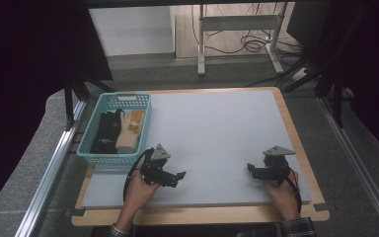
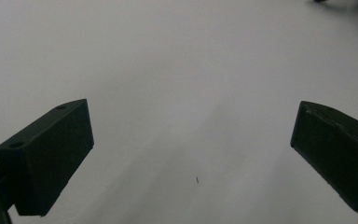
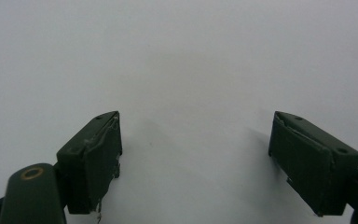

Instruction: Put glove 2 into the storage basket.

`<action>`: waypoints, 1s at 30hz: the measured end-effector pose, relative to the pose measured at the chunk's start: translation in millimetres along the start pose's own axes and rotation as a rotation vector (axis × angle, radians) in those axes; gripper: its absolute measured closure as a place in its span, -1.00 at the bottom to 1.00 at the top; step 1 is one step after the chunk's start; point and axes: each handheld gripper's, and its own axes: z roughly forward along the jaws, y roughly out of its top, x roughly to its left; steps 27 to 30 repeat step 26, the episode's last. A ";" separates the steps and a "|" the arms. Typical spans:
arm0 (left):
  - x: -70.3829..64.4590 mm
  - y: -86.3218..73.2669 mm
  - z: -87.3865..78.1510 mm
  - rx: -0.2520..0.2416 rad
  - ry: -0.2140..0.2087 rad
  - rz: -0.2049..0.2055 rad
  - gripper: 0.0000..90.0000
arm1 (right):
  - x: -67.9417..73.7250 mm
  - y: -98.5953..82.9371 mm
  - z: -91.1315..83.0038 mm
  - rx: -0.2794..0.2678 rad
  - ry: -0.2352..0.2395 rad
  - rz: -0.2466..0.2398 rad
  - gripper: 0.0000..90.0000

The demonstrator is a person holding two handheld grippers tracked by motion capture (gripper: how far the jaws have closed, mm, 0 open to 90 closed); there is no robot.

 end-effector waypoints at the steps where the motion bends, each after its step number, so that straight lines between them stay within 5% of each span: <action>1: -0.5 -2.2 1.9 0.006 0.005 0.003 -1.00 | 0.0 0.0 0.0 0.000 0.000 0.000 -0.62; 13: -4.6 -20.6 21.2 0.112 0.057 0.031 -1.00 | 0.0 0.0 0.1 0.000 0.000 0.000 -0.63; 17: -2.2 -24.4 23.4 0.096 0.035 -0.005 -1.00 | -0.1 0.0 0.1 0.000 0.000 0.000 -0.63; 30: -3.0 -24.7 23.8 0.099 0.039 -0.006 -1.00 | -0.2 -0.2 0.1 0.000 0.001 0.001 -0.63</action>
